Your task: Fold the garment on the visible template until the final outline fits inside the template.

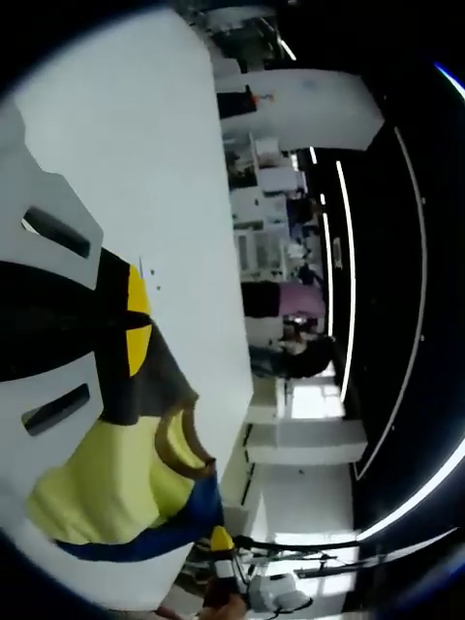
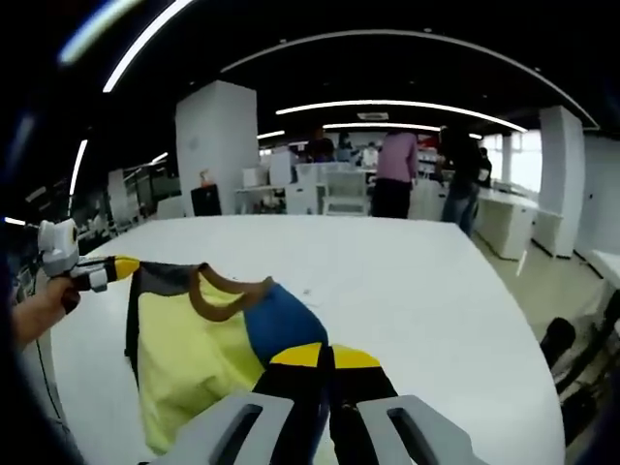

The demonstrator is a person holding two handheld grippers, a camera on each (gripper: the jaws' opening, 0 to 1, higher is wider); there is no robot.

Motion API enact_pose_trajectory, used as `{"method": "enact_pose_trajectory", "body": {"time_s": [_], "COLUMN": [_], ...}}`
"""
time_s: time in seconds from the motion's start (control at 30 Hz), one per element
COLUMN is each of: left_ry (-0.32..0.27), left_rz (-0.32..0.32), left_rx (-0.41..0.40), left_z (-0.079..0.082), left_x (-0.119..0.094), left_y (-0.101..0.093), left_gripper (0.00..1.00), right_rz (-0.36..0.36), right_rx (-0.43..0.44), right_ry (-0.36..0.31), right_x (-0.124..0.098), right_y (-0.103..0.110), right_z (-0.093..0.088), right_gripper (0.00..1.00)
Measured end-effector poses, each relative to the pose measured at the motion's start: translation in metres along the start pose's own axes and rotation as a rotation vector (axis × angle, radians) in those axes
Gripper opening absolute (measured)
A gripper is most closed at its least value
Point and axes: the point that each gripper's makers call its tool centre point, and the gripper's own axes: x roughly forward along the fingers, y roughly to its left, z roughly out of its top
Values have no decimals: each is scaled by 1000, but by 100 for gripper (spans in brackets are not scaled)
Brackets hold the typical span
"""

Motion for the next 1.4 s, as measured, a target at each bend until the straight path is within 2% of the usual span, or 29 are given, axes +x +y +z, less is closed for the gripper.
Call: {"method": "enact_pose_trajectory", "body": {"time_s": [0.1,0.2,0.4,0.57,0.87,1.07,1.27,1.33,1.4], "left_ry": [24,65,112,169,253,280,274,270,269], "left_rz": [7,10,-1,0,-5,-10,-19,-26,-32], "left_rx": [-24,-1,47,79,127,134,149,153,147], "left_z": [-12,-27,-45,-66,-94,-102,-99,-98,-97], "left_x": [15,29,49,67,81,81,77,74,70], "left_y": [3,5,4,6,7,9,6,5,5], "left_gripper": [0,0,0,0,0,0,0,2,8], "right_rz": [-21,-42,-63,-77,-86,-77,-36,-26,-13], "right_rx": [10,20,73,81,80,96,112,112,122], "right_ry": [4,19,49,107,178,199,218,219,222], "right_x": [16,31,59,82,100,102,101,98,95], "right_y": [-7,-15,-28,-35,-39,-40,-33,-31,-27], "right_z": [-4,-11,-28,-50,-73,-79,-81,-79,-78], "right_gripper": [0,0,0,0,0,0,0,6,15]}}
